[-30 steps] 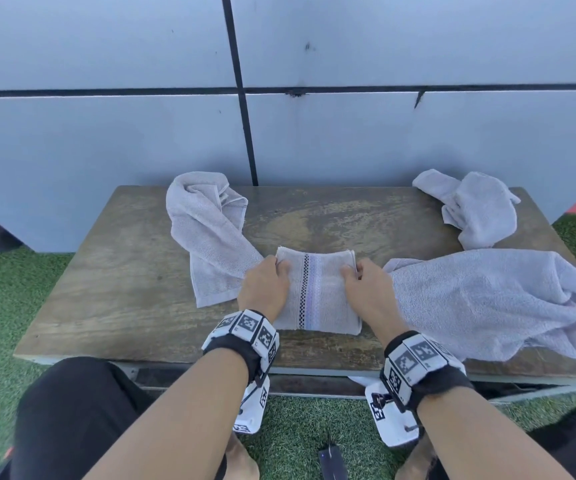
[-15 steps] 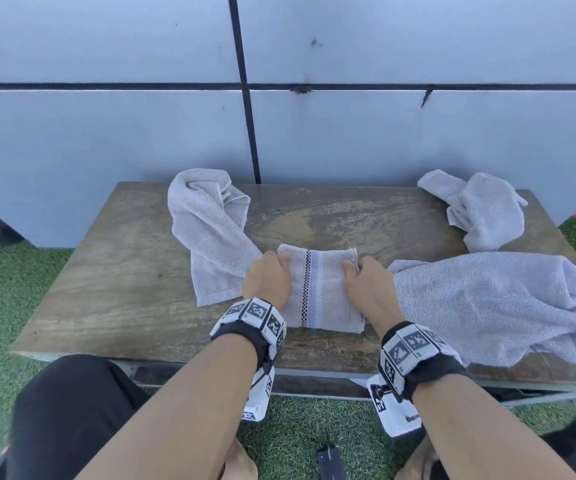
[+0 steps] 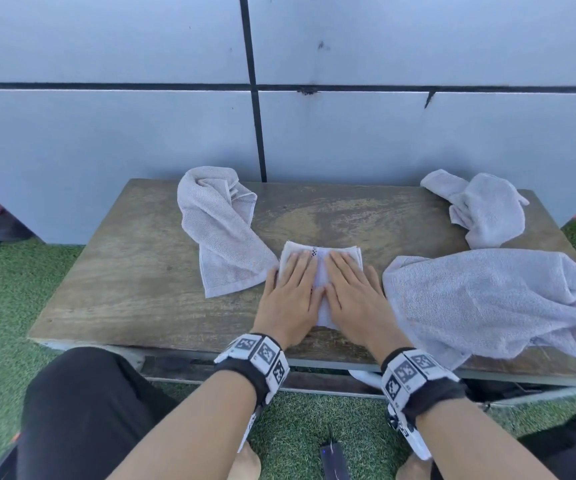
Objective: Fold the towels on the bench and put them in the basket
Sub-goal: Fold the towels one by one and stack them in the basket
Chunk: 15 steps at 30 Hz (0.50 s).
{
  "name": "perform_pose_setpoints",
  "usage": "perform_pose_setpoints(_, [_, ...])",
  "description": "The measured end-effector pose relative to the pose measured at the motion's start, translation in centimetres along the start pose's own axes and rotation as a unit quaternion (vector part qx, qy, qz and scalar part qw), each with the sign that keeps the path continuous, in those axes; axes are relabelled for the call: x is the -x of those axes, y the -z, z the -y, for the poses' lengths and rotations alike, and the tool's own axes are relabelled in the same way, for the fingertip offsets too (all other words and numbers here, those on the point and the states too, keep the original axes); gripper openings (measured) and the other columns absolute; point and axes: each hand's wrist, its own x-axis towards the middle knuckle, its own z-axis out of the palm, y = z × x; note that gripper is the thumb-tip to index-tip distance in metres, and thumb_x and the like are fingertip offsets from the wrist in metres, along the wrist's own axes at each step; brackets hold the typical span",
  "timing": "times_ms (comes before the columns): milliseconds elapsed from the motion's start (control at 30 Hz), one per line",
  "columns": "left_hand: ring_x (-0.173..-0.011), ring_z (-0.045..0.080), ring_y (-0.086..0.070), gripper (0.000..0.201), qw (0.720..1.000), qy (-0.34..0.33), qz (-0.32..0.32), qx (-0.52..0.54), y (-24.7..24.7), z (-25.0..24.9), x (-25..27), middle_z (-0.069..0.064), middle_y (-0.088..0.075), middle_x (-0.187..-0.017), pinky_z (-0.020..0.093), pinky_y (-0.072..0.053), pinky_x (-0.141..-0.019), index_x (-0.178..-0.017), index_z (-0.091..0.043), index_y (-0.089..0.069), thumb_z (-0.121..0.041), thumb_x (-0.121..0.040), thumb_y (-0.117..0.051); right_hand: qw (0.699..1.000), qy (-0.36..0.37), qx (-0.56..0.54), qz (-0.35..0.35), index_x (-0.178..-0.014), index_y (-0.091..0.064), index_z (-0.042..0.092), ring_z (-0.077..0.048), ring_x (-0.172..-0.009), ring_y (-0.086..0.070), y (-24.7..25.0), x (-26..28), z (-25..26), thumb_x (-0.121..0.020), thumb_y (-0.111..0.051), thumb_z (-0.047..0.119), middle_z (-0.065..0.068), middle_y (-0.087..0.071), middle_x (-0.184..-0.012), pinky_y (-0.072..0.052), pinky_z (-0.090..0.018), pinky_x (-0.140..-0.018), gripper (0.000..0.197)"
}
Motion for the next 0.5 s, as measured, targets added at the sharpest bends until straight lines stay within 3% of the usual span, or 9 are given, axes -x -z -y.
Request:
perform_pose_setpoints(67, [-0.153, 0.008, 0.009, 0.062, 1.000, 0.011, 0.010, -0.006, -0.2, 0.3, -0.4, -0.007, 0.003, -0.168, 0.045, -0.002, -0.124, -0.160, -0.022, -0.002, -0.049, -0.106, -0.014, 1.000, -0.021, 0.001, 0.018, -0.161, -0.005, 0.020, -0.007, -0.153, 0.007, -0.2, -0.3, -0.1, -0.106, -0.015, 0.039, 0.009, 0.003, -0.168, 0.000, -0.046, -0.125, 0.059])
perform_pose_setpoints(167, [-0.153, 0.008, 0.011, 0.062, 0.999, 0.022, 0.024, -0.008, 0.2, 0.1, -0.8, -0.006, 0.005, -0.168, 0.047, 0.000, -0.124, -0.160, -0.021, 0.001, -0.048, -0.106, -0.013, 0.999, -0.027, 0.025, 0.025, -0.160, -0.001, 0.021, -0.008, -0.153, 0.010, -0.1, -0.8, -0.1, -0.105, -0.015, 0.042, 0.010, 0.008, -0.167, 0.002, -0.051, -0.124, 0.060])
perform_pose_setpoints(400, [-0.152, 0.007, 0.014, 0.061, 0.998, 0.028, 0.049, -0.025, 0.6, 0.2, -1.7, -0.007, 0.009, -0.167, 0.053, 0.003, -0.123, -0.160, -0.024, 0.002, -0.049, -0.106, -0.011, 0.997, -0.046, 0.045, 0.052, -0.160, -0.006, 0.023, -0.009, -0.153, 0.006, 0.4, -2.0, -0.1, -0.103, -0.016, 0.042, 0.009, 0.002, -0.168, 0.007, -0.055, -0.122, 0.061])
perform_pose_setpoints(500, [-0.153, 0.018, 0.018, 0.062, 0.995, 0.055, 0.061, -0.057, 1.2, 0.5, -1.8, -0.003, 0.015, -0.167, 0.057, 0.004, -0.121, -0.159, -0.030, 0.004, -0.056, -0.104, -0.009, 0.994, -0.051, 0.081, 0.057, -0.159, -0.016, 0.019, -0.017, -0.153, -0.007, 1.4, -2.1, 0.3, -0.102, -0.020, 0.046, 0.001, -0.013, -0.166, 0.005, -0.055, -0.122, 0.063])
